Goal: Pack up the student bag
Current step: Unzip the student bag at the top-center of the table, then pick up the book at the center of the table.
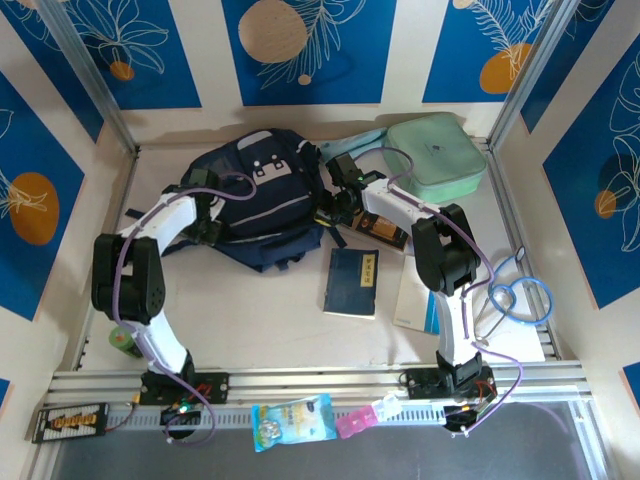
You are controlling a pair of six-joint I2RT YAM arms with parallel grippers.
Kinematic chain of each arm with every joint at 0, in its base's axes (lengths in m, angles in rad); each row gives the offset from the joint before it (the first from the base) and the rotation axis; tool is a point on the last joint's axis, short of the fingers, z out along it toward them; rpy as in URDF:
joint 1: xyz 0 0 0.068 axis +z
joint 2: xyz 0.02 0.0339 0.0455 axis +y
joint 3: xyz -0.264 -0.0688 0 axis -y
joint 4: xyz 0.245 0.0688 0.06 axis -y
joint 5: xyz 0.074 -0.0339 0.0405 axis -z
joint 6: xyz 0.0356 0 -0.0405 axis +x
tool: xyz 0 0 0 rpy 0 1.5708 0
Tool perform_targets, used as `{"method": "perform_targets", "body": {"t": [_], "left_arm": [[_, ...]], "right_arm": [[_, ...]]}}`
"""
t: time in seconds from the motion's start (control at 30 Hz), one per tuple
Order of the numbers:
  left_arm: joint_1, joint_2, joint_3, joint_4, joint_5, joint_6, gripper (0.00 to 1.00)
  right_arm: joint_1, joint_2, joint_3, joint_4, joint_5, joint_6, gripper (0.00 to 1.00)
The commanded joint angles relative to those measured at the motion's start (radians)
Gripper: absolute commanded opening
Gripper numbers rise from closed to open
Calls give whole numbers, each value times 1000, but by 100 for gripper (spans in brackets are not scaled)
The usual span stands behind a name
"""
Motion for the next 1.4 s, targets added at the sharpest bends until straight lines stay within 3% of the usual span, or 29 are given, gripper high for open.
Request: {"method": "perform_targets", "body": {"t": [0.0, 0.17, 0.5, 0.63, 0.83, 1.0, 1.07, 1.13, 1.27, 1.37], "left_arm": [[38, 30, 59, 21, -94, 82, 0], [62, 61, 55, 92, -78, 188, 0], [74, 124, 124, 185, -29, 126, 0], [72, 74, 143, 83, 31, 59, 2], [72, -150, 71, 3, 89, -114, 53], [72, -344, -5, 28, 198, -256, 77], [72, -396, -30, 43, 283, -291, 86], [71, -433, -59, 64, 440, -307, 100], [63, -471, -141, 186, 659, -424, 100], [31, -488, -207, 289, 726, -511, 100]], "right_arm": [[-37, 2, -11, -24, 101, -27, 0], [-41, 2, -20, -29, 129, -27, 0], [-41, -4, -54, -10, 105, -26, 0], [-45, -52, -84, 62, 4, -36, 12], [-49, -180, -106, 106, -63, -37, 50], [-59, -300, -164, 63, -3, -64, 59], [-63, -344, -206, 26, 39, -81, 61], [-63, -394, -266, -7, 84, -92, 63], [-64, -472, -390, -62, 145, -87, 64], [-64, -510, -482, -98, 186, -58, 64]]}}
